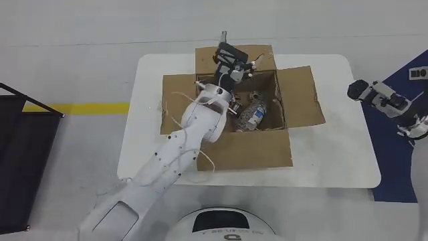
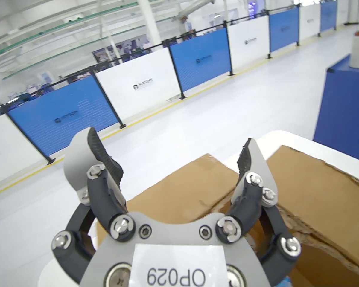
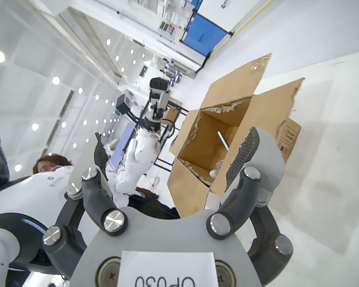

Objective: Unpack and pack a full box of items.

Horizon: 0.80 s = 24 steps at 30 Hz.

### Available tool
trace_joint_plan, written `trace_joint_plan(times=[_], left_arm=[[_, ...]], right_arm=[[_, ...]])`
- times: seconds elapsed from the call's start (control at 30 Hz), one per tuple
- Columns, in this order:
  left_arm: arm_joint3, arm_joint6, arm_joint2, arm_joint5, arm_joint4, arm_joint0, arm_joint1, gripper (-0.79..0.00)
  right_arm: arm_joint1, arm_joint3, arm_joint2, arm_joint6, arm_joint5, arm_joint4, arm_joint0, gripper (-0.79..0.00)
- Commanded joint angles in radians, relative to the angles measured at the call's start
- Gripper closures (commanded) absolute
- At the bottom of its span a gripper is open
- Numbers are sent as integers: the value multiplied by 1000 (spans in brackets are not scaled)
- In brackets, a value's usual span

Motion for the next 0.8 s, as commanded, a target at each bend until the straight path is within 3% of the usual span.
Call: trace_joint_plan(times=[0.0, 0.13, 0.37, 0.6, 0.77], left_arm=[[-178, -17, -167, -54, 11, 143, 34, -785], [-327, -19, -384, -120, -47, 310, 66, -785], [-337, 34, -593, -187, -173, 448, 87, -785], [-331, 35, -605, -193, -184, 458, 88, -785], [-331, 35, -605, -193, -184, 458, 88, -785]], right_arm=[[2, -49, -45, 4, 4, -44, 31, -785], [1, -125, -155, -1, 0, -160, 105, -785], [-8, -175, -309, -40, 76, -303, 194, -785], [-8, -175, -309, -40, 76, -303, 194, -785], [-19, -394, -499, -87, 170, -673, 228, -785]])
